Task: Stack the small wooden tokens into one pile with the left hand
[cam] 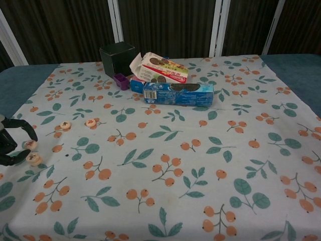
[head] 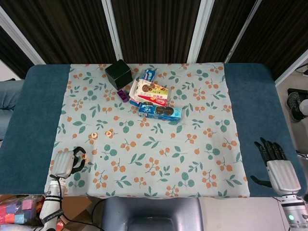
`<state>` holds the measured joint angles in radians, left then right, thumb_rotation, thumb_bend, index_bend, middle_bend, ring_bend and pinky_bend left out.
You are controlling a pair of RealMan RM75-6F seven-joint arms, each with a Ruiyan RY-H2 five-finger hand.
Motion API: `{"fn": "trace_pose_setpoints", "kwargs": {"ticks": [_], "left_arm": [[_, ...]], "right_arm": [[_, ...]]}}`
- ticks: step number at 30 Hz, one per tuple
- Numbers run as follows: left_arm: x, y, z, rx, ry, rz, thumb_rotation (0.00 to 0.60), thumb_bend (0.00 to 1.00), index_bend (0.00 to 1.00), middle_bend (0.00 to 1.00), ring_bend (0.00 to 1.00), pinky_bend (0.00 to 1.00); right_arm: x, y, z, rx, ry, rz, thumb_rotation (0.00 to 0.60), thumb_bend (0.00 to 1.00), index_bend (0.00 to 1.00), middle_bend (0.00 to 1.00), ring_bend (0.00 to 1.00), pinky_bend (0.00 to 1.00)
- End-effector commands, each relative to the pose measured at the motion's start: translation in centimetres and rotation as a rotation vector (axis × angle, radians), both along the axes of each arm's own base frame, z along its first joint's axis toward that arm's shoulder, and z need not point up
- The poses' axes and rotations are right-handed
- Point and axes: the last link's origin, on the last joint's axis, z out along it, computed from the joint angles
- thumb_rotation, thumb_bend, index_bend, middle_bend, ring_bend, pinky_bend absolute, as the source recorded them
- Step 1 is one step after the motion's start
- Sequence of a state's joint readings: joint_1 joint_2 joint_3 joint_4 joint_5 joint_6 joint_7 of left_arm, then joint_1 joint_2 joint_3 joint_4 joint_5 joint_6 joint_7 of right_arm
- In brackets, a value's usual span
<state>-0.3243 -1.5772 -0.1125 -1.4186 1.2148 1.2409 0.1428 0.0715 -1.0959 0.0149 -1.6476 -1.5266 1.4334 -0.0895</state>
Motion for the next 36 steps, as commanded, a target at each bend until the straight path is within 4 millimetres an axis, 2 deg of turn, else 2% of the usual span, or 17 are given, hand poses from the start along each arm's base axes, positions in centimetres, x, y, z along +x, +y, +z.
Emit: {"fn": "trace_pose_setpoints", "kwargs": {"ticks": [1, 28, 36], "left_arm": [[-0.1, -0.2, -0.1, -0.007, 0.001, -0.002, 0.600, 0.43, 0.49, 1.00, 1.00, 1.00], [-1.1, -0.6, -0.8, -0.023, 0.008, 0.011, 0.600, 0.43, 0.47, 1.00, 1.00, 1.00], [-1.1, -0.6, -1.0, -0.028, 0.008, 0.007, 0.600, 0.43, 0.42, 1.00, 1.00, 1.00]], "right_arm": [[0.0, 0.0, 0.0, -0.002, -0.001, 0.000, 0.600, 0.15, 0.00, 0.00, 0.00, 0.00], [0.0, 0.0, 0.0, -0.002, -0.001, 0.000, 0.600, 0.15, 0.00, 0.00, 0.00, 0.00], [0.0, 0.0, 0.0, -0.003, -0.001, 0.000, 0.600, 0.15, 0.00, 0.00, 0.00, 0.00]]}}
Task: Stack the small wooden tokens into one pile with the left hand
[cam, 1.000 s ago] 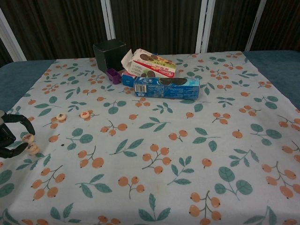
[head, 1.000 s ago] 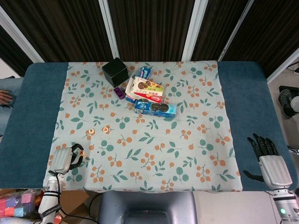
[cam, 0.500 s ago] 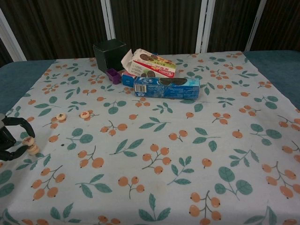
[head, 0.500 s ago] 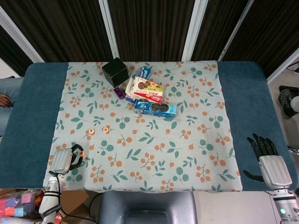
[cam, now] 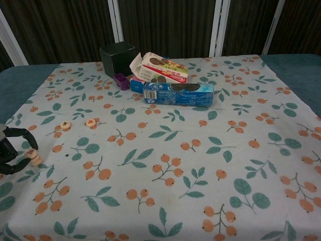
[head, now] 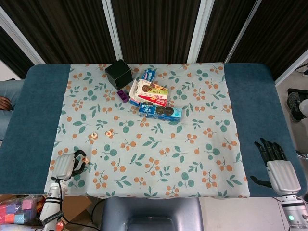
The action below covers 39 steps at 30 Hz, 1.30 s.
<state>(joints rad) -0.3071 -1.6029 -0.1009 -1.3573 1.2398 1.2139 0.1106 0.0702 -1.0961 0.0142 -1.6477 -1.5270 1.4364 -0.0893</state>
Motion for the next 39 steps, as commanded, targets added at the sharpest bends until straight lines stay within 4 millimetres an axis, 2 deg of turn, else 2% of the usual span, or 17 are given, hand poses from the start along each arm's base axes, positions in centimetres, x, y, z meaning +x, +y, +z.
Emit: {"fn": "trace_pose_setpoints", "kwargs": {"ticks": [1, 10, 14, 19, 23, 29, 39], "left_arm": [[0.0, 0.0, 0.0, 0.000, 0.000, -0.002, 0.600, 0.43, 0.41, 1.00, 1.00, 1.00], [0.1, -0.1, 0.2, 0.004, -0.009, -0.010, 0.600, 0.43, 0.40, 1.00, 1.00, 1.00], [0.8, 0.3, 1.3, 0.049, -0.046, -0.031, 0.600, 0.43, 0.40, 1.00, 1.00, 1.00], [2.5, 2.7, 3.1, 0.122, -0.122, -0.059, 0.600, 0.43, 0.40, 1.00, 1.00, 1.00], [3.7, 6.4, 3.9, 0.155, -0.107, -0.045, 0.600, 0.43, 0.40, 1.00, 1.00, 1.00], [4.4, 10.1, 2.7, 0.121, -0.053, 0.015, 0.600, 0.43, 0.40, 1.00, 1.00, 1.00], [4.2, 11.4, -0.3, 0.046, 0.017, 0.049, 0.600, 0.42, 0.40, 1.00, 1.00, 1.00]], "right_arm": [[0.0, 0.0, 0.0, -0.001, 0.000, 0.000, 0.600, 0.15, 0.00, 0.00, 0.00, 0.00], [0.0, 0.0, 0.0, -0.003, 0.001, -0.001, 0.600, 0.15, 0.00, 0.00, 0.00, 0.00], [0.0, 0.0, 0.0, -0.005, 0.000, -0.001, 0.600, 0.15, 0.00, 0.00, 0.00, 0.00], [0.0, 0.0, 0.0, -0.002, 0.002, -0.001, 0.600, 0.15, 0.00, 0.00, 0.00, 0.00], [0.0, 0.0, -0.1, -0.003, 0.004, 0.000, 0.600, 0.15, 0.00, 0.00, 0.00, 0.00], [-0.1, -0.1, 0.2, -0.015, 0.004, -0.008, 0.600, 0.15, 0.00, 0.00, 0.00, 0.00], [-0.2, -0.1, 0.3, -0.019, 0.002, -0.014, 0.600, 0.15, 0.00, 0.00, 0.00, 0.00]]}}
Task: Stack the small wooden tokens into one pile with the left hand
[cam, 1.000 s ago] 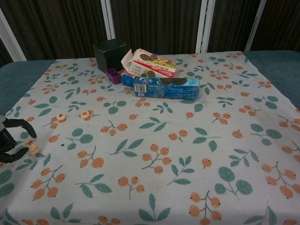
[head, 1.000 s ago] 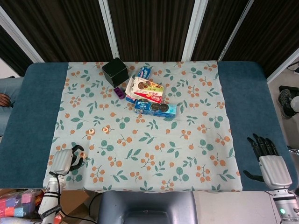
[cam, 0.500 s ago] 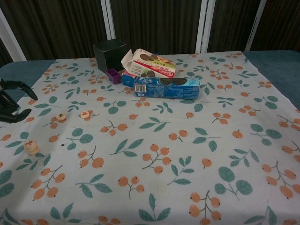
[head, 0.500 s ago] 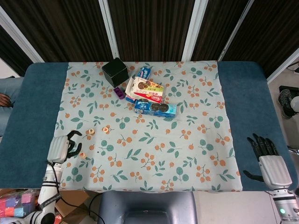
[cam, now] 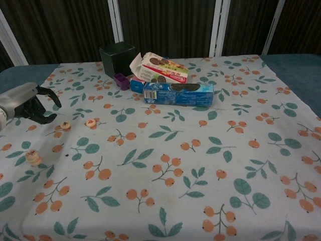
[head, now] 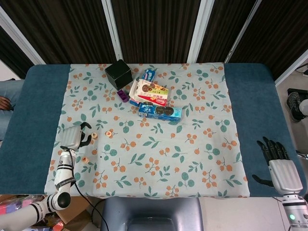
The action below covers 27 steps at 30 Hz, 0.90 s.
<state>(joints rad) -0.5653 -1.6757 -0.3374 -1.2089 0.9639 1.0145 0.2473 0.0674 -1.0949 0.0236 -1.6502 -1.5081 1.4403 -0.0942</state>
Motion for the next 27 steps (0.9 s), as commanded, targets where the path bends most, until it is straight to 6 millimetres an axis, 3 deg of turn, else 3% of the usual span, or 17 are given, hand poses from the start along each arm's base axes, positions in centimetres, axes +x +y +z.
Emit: {"fn": "trace_pose_setpoints", "kwargs": {"ticks": [1, 14, 27], "left_arm": [[0.1, 0.1, -0.7, -0.014, 0.011, 0.002, 0.600, 0.42, 0.40, 1.00, 1.00, 1.00], [-0.4, 0.5, -3.3, -0.057, 0.040, 0.015, 0.600, 0.41, 0.34, 1.00, 1.00, 1.00], [-1.1, 0.9, -3.8, -0.050, 0.046, 0.031, 0.600, 0.41, 0.42, 1.00, 1.00, 1.00]], "right_arm": [[0.0, 0.0, 0.0, -0.001, 0.000, 0.000, 0.600, 0.15, 0.00, 0.00, 0.00, 0.00], [-0.1, 0.0, 0.3, -0.009, -0.010, -0.001, 0.600, 0.15, 0.00, 0.00, 0.00, 0.00], [-0.1, 0.0, 0.5, -0.017, -0.015, 0.003, 0.600, 0.15, 0.00, 0.00, 0.00, 0.00]]}}
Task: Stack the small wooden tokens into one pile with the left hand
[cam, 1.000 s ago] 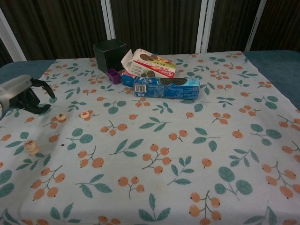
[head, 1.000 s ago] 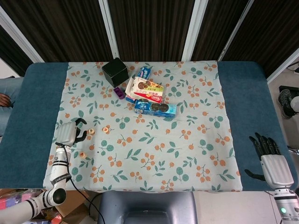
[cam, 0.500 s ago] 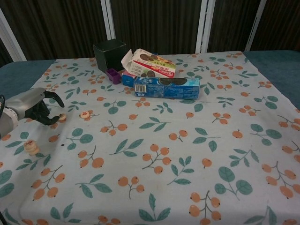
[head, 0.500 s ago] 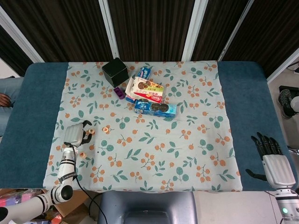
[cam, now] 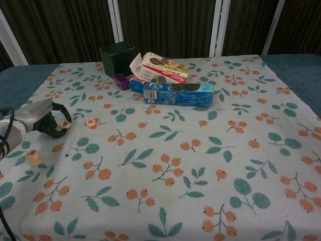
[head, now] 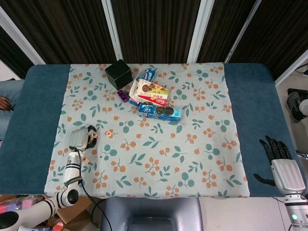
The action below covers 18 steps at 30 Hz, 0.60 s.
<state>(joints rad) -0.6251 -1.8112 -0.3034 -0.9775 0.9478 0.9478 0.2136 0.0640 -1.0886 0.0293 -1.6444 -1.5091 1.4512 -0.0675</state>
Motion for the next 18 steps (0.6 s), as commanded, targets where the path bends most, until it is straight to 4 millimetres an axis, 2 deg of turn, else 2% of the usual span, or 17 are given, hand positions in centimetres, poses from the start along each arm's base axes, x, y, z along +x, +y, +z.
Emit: {"fn": "trace_pose_setpoints", "kwargs": {"ticks": [1, 18], "left_arm": [[-0.11, 0.02, -0.04, 0.001, 0.000, 0.003, 0.600, 0.41, 0.42, 1.00, 1.00, 1.00], [-0.12, -0.15, -0.24, 0.000, -0.007, -0.005, 0.600, 0.41, 0.46, 1.00, 1.00, 1.00]], "right_arm": [[-0.01, 0.00, -0.01, 0.000, 0.000, 0.000, 0.600, 0.15, 0.00, 0.00, 0.00, 0.00], [-0.02, -0.03, -0.01, -0.004, 0.001, 0.001, 0.600, 0.15, 0.00, 0.00, 0.00, 0.00]]}}
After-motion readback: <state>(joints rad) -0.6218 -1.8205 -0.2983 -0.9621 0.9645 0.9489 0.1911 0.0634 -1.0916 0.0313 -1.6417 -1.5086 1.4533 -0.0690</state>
